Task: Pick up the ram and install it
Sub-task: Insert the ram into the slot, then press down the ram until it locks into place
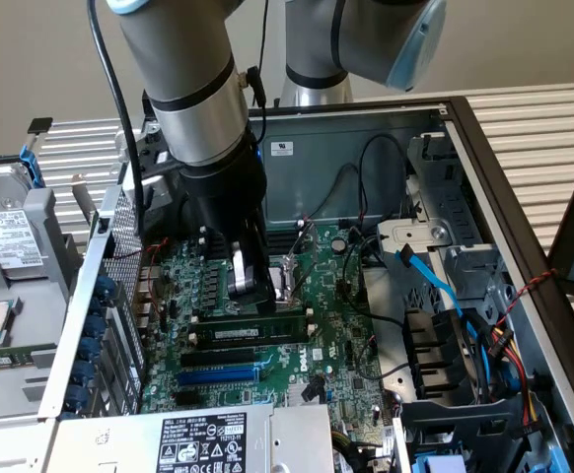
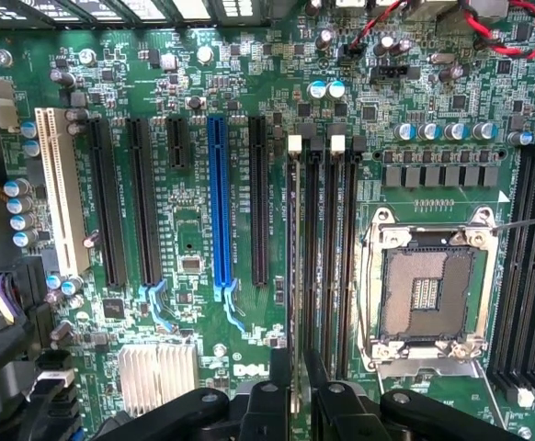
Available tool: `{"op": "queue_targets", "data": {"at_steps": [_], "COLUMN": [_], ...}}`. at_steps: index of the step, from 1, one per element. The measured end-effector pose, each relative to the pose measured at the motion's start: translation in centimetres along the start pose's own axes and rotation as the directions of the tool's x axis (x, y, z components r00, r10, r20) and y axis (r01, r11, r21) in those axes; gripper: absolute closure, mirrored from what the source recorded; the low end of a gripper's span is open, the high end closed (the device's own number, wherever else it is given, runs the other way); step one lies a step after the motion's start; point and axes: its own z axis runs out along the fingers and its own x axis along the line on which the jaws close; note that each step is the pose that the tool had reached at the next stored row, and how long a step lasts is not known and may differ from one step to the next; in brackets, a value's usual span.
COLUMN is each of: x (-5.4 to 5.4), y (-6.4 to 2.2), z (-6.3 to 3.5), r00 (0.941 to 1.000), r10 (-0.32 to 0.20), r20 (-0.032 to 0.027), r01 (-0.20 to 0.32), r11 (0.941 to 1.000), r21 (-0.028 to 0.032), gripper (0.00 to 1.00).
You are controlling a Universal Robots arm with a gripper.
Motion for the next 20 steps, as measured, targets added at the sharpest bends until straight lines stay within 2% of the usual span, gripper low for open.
{"op": "queue_targets", "data": {"at_steps": [14,17,20], "x": [0.0,0.1,0.1], "y": [-0.18,-0.66,-1.01], "z": [0.03,0.11,0.19], "r00": [1.0,1.0,1.0], "r10": [-0.001,0.0,0.001], "r20": [-0.0011,-0.0003,0.0038], "r01": [0.001,0.0,-0.001], "r11": [1.0,0.9997,0.9988], "r21": [-0.0083,-0.0247,-0.0482], "gripper": [0.8,0.8,0.8]}}
